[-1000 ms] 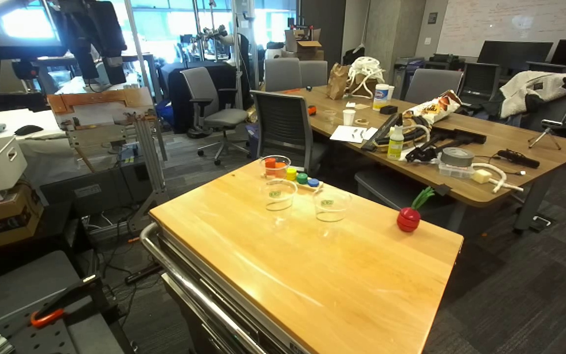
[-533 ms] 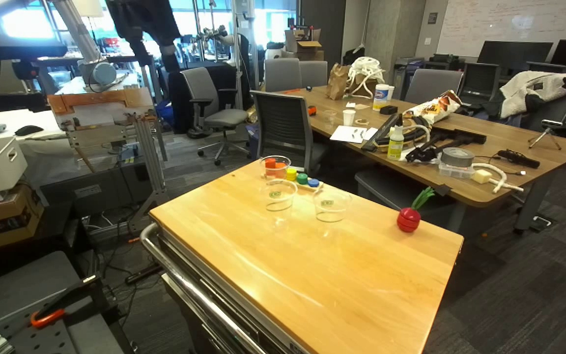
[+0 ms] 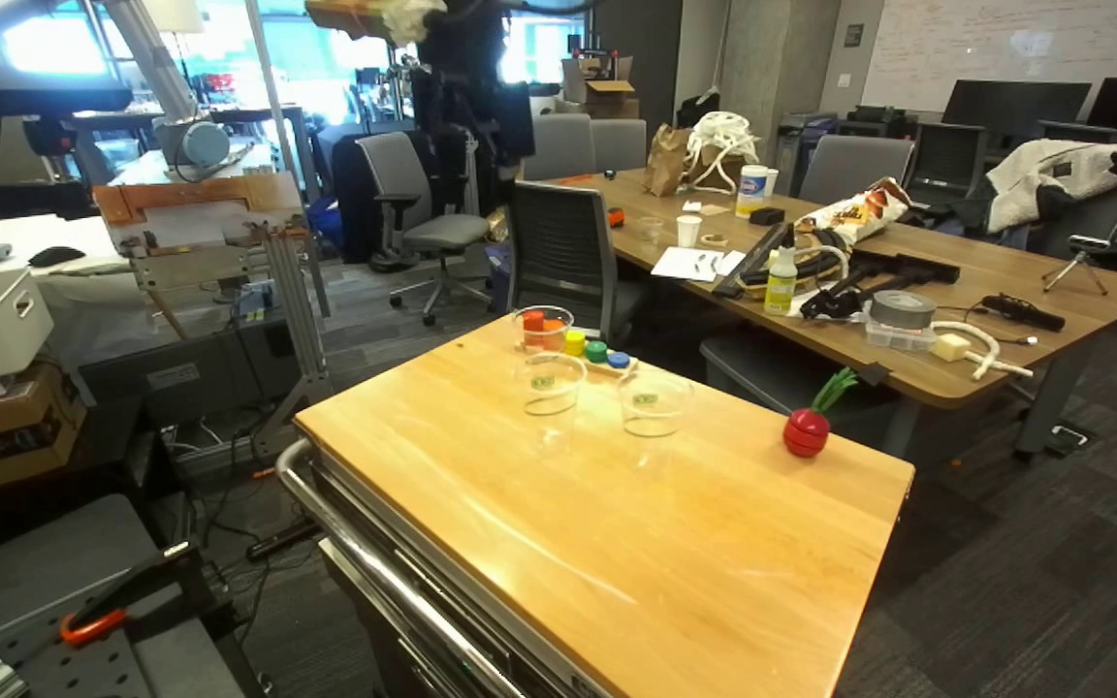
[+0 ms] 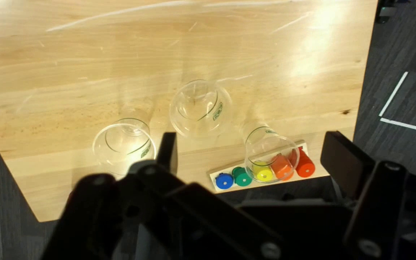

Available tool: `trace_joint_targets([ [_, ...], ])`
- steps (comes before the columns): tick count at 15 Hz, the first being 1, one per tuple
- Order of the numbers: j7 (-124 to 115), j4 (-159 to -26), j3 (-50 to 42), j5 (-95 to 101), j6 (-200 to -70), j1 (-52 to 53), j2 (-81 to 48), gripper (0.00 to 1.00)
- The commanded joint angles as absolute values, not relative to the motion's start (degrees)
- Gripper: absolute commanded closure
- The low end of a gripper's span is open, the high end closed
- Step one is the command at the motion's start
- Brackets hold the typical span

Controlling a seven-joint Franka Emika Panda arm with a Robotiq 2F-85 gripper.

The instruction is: Stack up the cups

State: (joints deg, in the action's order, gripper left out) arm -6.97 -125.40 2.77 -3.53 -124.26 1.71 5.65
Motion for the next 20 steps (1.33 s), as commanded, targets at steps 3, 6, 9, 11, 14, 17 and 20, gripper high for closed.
trace_joint_targets([
  [3, -7.2, -109.4, 0.7, -2.9, -123.6, 0.7, -15.5, 0.0],
  [6, -7.9, -106.1, -0.5, -2.5, -123.8, 0.6, -21.8, 0.0],
  [9, -7.6, -105.0, -1.5, -2.8, -124.1, 0.3, -26.0, 0.0],
  [11, -7.6, -105.0, -2.0, -2.8, -124.2, 0.1, -28.0, 0.0],
  [14, -7.0, -105.7, -2.4, -3.1, -123.9, -0.3, -29.8, 0.0],
  [17, -5.7, -106.1, -1.9, -3.6, -123.9, -1.0, -30.8, 0.0],
  [20, -4.5, -105.8, -1.5, -4.2, -124.7, -1.5, -31.9, 0.0],
])
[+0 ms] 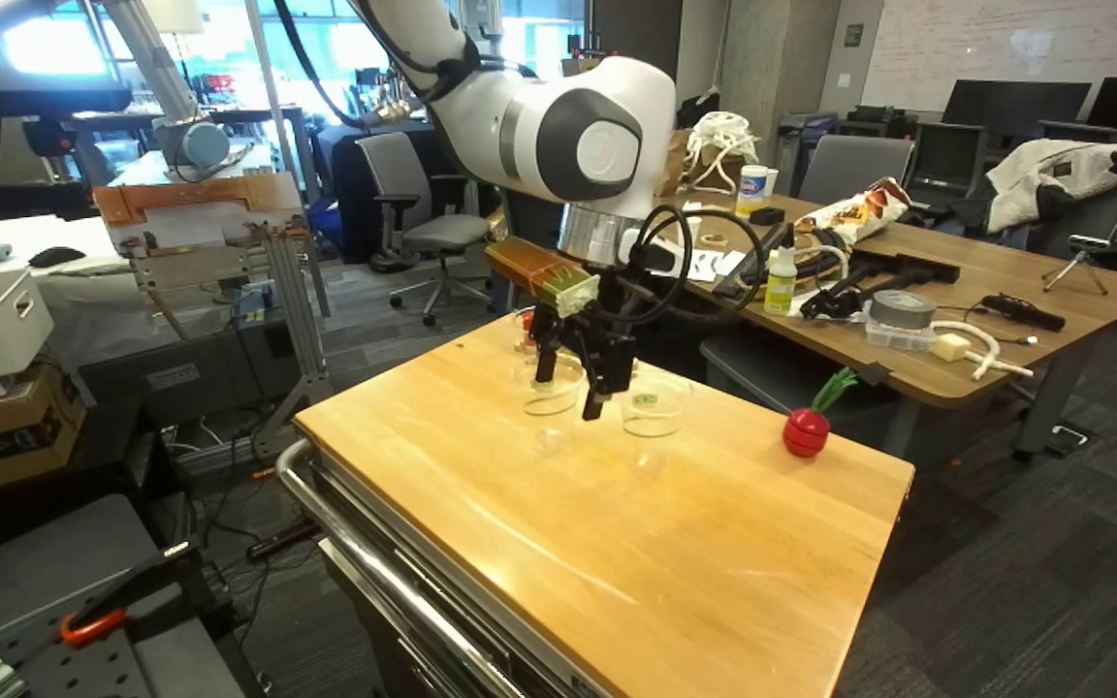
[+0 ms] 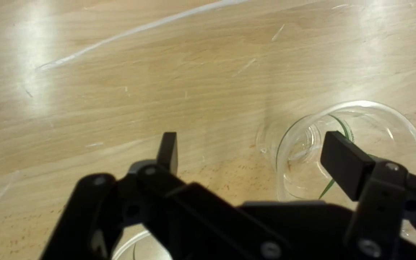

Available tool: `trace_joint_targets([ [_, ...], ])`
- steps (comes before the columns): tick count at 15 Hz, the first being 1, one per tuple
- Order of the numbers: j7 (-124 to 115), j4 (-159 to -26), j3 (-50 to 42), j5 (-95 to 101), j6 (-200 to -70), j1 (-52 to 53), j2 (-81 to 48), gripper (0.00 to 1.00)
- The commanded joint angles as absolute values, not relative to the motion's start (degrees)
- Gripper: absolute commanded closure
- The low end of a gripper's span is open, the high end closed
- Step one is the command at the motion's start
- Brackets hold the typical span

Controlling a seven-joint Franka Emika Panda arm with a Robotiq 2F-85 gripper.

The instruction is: Stack up the cups

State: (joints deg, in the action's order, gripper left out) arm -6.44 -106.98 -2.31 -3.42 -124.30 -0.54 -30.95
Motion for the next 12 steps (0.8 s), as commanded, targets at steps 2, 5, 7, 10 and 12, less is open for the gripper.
trace_joint_targets([
  [2, -3.4, -105.3, -1.4, -4.7, -124.3, -2.0, -32.4, 0.05],
  [5, -2.2, -104.9, -1.4, -4.9, -123.7, -2.6, -33.1, 0.32],
  [7, -0.9, -104.7, -1.0, -5.7, -124.1, -3.4, -33.5, 0.46],
  [10, 0.8, -104.3, 0.0, -7.7, -125.2, -4.2, -34.2, 0.71],
  [12, 1.6, -103.9, 0.8, -9.4, -126.8, -4.5, -34.6, 0.85],
])
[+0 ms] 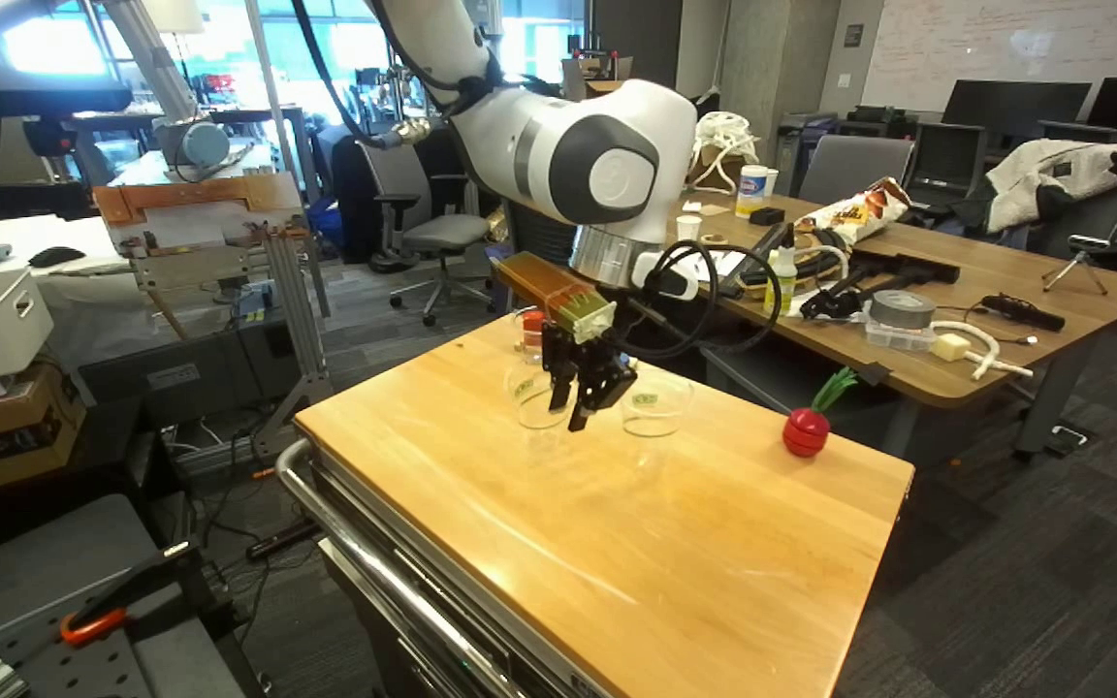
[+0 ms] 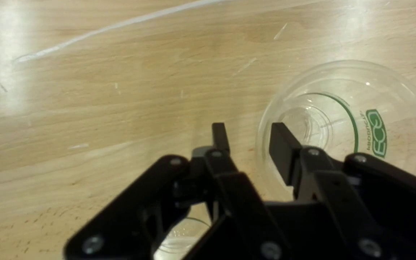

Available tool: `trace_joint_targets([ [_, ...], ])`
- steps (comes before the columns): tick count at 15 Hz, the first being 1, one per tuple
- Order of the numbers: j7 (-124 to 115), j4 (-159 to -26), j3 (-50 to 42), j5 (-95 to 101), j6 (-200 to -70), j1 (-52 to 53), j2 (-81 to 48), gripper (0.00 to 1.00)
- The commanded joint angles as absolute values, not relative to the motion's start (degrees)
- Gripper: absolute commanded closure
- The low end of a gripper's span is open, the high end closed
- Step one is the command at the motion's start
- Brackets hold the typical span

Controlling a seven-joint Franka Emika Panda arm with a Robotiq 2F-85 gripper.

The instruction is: Stack up the cups

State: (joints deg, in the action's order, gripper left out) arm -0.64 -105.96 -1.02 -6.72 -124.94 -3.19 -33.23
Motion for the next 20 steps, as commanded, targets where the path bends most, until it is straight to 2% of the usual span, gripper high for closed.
trace_joint_targets([
  [1, 2.0, -103.8, 1.2, -10.3, -127.7, -4.5, -34.8, 0.91],
  [4, 2.9, -103.2, 2.3, -11.9, -128.4, -4.3, -35.1, 0.95],
  [5, 3.1, -103.1, 2.4, -12.0, -128.4, -4.2, -35.0, 0.92],
  [11, 1.6, -104.9, 2.3, -11.8, -126.9, -3.9, -31.8, 0.92],
  [20, 2.6, -110.2, 2.1, -18.9, -122.1, -6.2, -13.6, 0.93],
])
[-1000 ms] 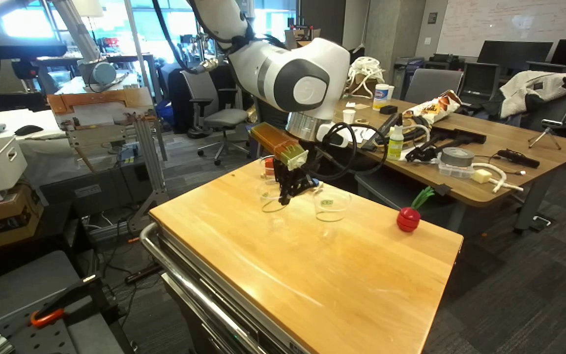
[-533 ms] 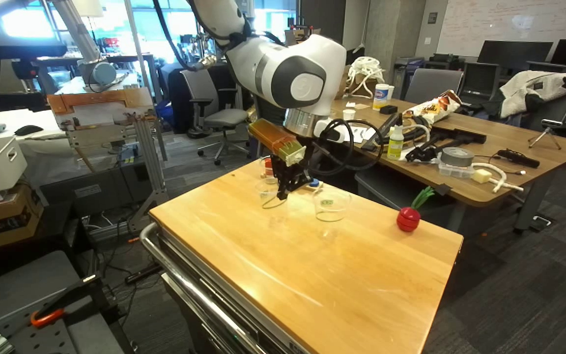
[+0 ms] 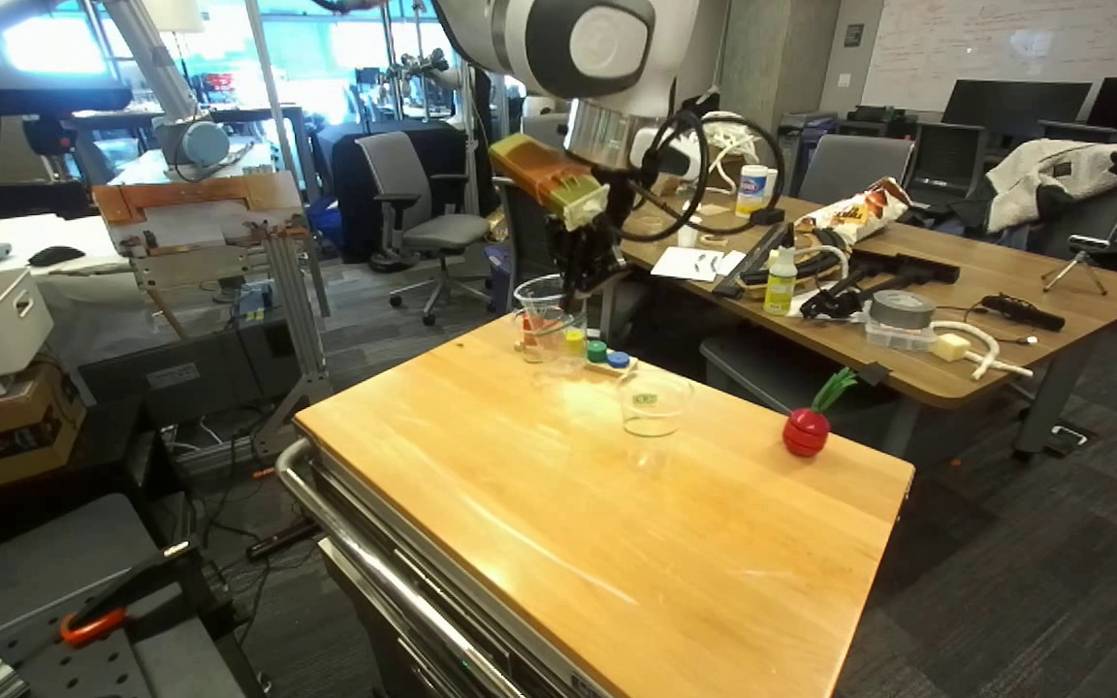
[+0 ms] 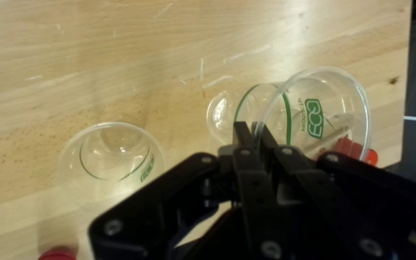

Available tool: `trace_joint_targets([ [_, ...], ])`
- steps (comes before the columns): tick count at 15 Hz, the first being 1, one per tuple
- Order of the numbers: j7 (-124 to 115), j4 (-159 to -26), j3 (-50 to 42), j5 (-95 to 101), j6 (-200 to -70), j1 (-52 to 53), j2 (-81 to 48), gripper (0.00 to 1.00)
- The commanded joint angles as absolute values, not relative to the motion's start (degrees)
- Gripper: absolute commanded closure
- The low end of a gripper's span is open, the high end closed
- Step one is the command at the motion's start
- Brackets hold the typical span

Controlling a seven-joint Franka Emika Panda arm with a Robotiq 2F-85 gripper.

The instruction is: Stack up the cups

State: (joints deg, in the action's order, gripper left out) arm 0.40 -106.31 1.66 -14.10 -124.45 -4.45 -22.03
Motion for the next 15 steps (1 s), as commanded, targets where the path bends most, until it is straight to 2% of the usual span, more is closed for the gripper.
trace_joint_targets([
  [1, 3.1, -110.6, 1.8, -20.8, -121.6, -6.6, -11.7, 0.92],
  [7, 0.7, -111.5, -3.0, -22.8, -124.6, -7.5, -7.7, 0.92],
  [15, 4.5, -108.4, -4.6, -27.6, -128.1, -10.2, -16.8, 0.92],
])
